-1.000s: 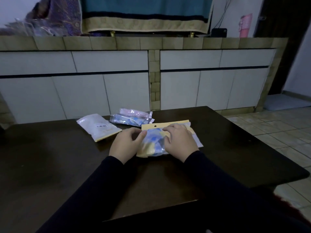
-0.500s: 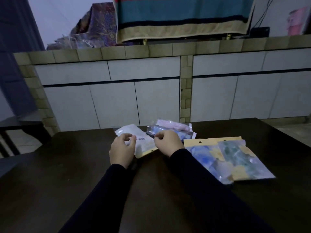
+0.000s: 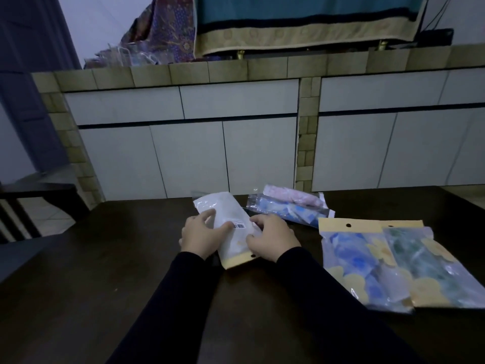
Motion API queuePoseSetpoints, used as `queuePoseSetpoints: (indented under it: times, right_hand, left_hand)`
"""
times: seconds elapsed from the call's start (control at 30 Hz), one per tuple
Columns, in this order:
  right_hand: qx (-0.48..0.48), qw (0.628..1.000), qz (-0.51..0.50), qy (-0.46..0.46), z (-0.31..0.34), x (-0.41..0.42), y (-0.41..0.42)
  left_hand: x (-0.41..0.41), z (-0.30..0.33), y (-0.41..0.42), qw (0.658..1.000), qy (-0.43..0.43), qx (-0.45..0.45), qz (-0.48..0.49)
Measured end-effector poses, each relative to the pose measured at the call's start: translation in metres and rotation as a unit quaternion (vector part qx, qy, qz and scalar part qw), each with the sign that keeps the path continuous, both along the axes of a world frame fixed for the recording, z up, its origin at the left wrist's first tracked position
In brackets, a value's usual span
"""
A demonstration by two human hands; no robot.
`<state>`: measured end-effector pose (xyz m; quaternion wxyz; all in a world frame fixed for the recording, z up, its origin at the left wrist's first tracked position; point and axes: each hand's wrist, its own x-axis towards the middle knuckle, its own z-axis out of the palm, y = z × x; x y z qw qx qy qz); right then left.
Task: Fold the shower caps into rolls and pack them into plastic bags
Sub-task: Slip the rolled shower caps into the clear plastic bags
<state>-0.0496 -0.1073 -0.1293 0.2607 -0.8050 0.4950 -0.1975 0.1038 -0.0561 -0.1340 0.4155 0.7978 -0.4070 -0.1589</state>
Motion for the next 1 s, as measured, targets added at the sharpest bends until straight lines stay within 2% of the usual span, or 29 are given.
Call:
queuePoseSetpoints:
  times: [0.1,0.2,0.33,0.43,0.53,0.63,0.77,0.9,1.0]
  right_hand:
    - [0.010,0.996,0.007,-0.084,0.005,-0.002,0.007]
    - [0.052,0.975,-0.008,-0.216,0.014,-0.003,0.016]
    - [0.167,0.908,-0.020,-0.383,0.018,-0.005,0.022]
    - [0.173,0.880,-0.002,-0.443,0.020,-0.012,0.025]
    - [0.159,0.876,0.025,-0.455,0.021,-0.020,0.028]
    - [0.178,0.873,0.062,-0.451,0.026,-0.029,0.033]
    - [0.209,0.841,0.094,-0.490,0.029,-0.033,0.033]
    - [0.190,0.862,0.100,-0.459,0.023,-0.031,0.033]
    - [0.188,0.863,0.106,-0.457,0.023,-0.033,0.032]
  left_hand:
    - [0.007,0.002,0.016,0.981,0.147,-0.127,-0.022]
    - [0.004,0.008,0.029,0.942,0.271,-0.186,-0.065]
    - [-0.013,0.015,0.043,0.905,0.328,-0.250,-0.108]
    - [-0.020,0.018,0.046,0.914,0.275,-0.272,-0.127]
    - [-0.021,0.027,0.050,0.929,0.186,-0.286,-0.141]
    - [-0.024,0.034,0.055,0.929,0.163,-0.269,-0.197]
    - [-0.024,0.033,0.056,0.917,0.170,-0.256,-0.256]
    - [-0.020,0.035,0.056,0.912,0.163,-0.248,-0.285]
    - [-0.023,0.034,0.056,0.911,0.171,-0.236,-0.293]
